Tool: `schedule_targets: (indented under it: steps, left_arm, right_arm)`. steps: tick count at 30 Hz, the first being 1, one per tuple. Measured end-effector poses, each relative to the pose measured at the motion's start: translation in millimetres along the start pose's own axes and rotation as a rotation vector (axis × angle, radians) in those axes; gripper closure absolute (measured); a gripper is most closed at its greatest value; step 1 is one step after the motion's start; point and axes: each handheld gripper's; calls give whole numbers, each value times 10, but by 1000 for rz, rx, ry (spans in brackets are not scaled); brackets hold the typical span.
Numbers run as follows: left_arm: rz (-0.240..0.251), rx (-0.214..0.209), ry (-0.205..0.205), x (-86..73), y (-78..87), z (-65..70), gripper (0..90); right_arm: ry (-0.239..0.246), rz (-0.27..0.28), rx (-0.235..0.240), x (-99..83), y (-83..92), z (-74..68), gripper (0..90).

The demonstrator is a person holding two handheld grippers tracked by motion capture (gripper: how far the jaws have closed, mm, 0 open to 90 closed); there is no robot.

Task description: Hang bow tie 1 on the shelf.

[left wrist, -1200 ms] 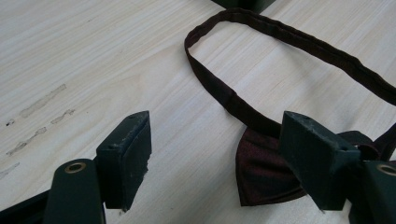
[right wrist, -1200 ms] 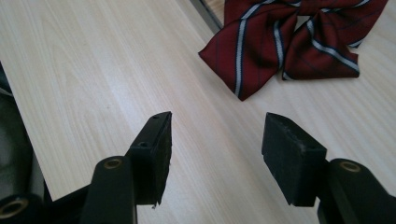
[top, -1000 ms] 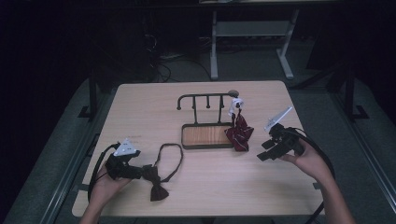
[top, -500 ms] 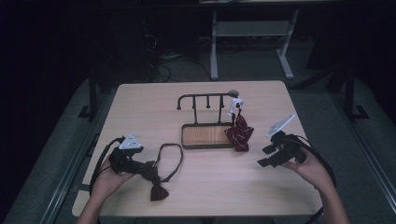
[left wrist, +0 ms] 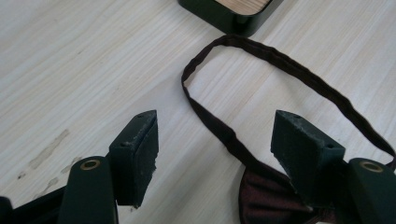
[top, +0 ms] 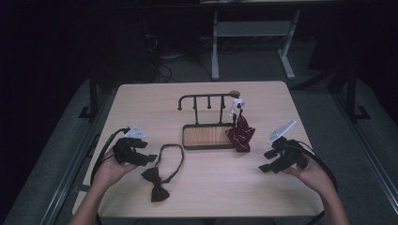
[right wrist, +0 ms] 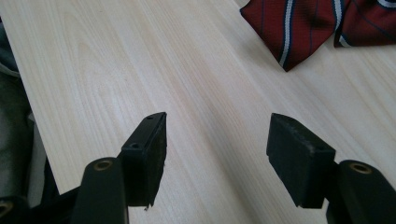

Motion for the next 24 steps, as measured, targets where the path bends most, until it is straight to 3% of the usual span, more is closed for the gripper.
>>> schedule_targets:
  steps: [10,21,24]
  left_arm:
    - [-52,-4,-37,200,-115,-35,443]
    - [-101,-12,-33,296,-269,-118,469]
    - [-107,-31,-31,332,-328,-153,485]
  right_arm:
    - [-8,19,12,-74,-3,30,375]
    - [-6,27,30,-100,-33,17,374]
    - [-6,25,28,-100,-45,14,374]
Point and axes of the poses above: each handheld gripper's, and its own axes: y roughly backward along the jaws, x roughly out of its top, z roughly to its right, and after that the axes turned 3 degrees about -x, right-handed
